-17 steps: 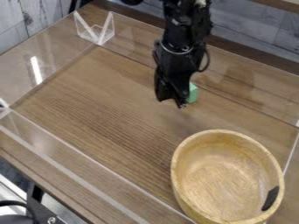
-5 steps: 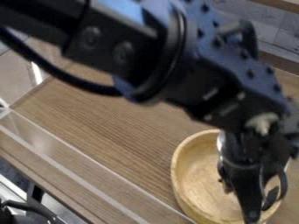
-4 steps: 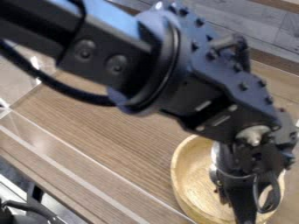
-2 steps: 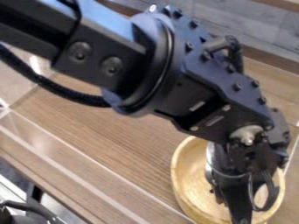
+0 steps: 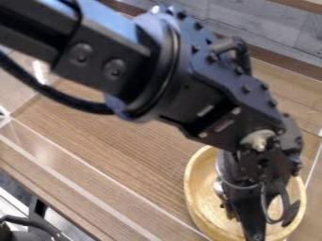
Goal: Put green stick into wooden bowl
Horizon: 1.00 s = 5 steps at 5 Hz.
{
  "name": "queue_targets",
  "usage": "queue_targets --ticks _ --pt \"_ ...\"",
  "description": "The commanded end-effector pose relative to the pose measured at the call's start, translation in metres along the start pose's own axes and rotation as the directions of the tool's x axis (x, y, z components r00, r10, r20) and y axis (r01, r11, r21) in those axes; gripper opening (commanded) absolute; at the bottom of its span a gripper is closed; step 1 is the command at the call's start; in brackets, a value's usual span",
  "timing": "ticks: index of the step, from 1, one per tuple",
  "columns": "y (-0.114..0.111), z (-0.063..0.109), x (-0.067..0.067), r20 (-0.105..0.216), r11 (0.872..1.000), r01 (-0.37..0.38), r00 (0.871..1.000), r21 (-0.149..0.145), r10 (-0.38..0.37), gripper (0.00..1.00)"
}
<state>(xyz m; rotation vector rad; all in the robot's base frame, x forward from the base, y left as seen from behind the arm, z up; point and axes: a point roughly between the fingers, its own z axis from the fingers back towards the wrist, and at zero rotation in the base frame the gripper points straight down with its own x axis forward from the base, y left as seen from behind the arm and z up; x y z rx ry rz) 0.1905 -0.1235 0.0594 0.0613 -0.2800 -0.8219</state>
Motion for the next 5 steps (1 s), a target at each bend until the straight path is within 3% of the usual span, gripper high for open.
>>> queue_targets --ticks 1,3,5 --pt "0.006 0.009 0.004 0.037 0.999 -0.037 0.999 0.000 0.037 1.00" --pt "0.012 0.009 -0.002 0.008 0.997 -0.081 0.997 -0.009 0.081 1.00" --pt "0.025 0.004 -0.014 -0.024 0.990 -0.140 0.990 0.006 0.141 1.00"
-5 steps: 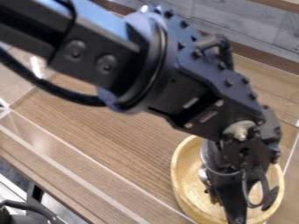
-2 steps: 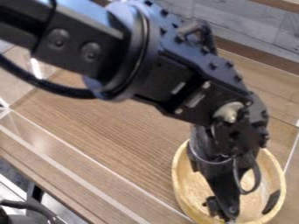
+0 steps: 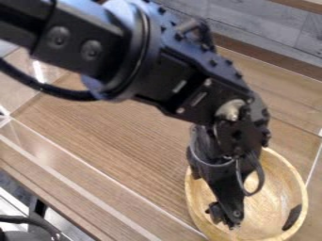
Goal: Put green stick into wooden bowl
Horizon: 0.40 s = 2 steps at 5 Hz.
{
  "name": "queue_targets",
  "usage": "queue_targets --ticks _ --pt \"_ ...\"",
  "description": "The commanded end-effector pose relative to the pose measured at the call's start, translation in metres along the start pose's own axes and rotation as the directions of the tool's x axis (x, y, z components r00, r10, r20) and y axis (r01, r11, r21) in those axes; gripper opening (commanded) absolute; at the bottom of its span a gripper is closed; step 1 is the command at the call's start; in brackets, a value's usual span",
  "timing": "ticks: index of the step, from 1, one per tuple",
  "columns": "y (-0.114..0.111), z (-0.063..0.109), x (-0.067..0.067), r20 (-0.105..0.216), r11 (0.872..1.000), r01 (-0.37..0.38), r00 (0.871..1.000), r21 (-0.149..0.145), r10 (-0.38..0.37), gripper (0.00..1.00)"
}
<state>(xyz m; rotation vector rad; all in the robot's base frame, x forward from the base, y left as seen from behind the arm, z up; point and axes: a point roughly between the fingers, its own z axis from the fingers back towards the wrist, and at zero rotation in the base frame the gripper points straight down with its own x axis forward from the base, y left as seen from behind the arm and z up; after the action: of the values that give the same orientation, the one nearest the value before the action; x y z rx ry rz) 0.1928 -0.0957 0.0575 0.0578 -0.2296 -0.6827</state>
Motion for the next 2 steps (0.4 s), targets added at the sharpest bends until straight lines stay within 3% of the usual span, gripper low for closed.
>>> queue_targets --ticks 1,2 --pt "0.015 0.003 0.001 0.018 0.999 -0.039 0.999 0.019 0.039 1.00" --pt "0.036 0.002 -0.011 -0.006 0.995 -0.085 0.996 0.042 0.085 1.00"
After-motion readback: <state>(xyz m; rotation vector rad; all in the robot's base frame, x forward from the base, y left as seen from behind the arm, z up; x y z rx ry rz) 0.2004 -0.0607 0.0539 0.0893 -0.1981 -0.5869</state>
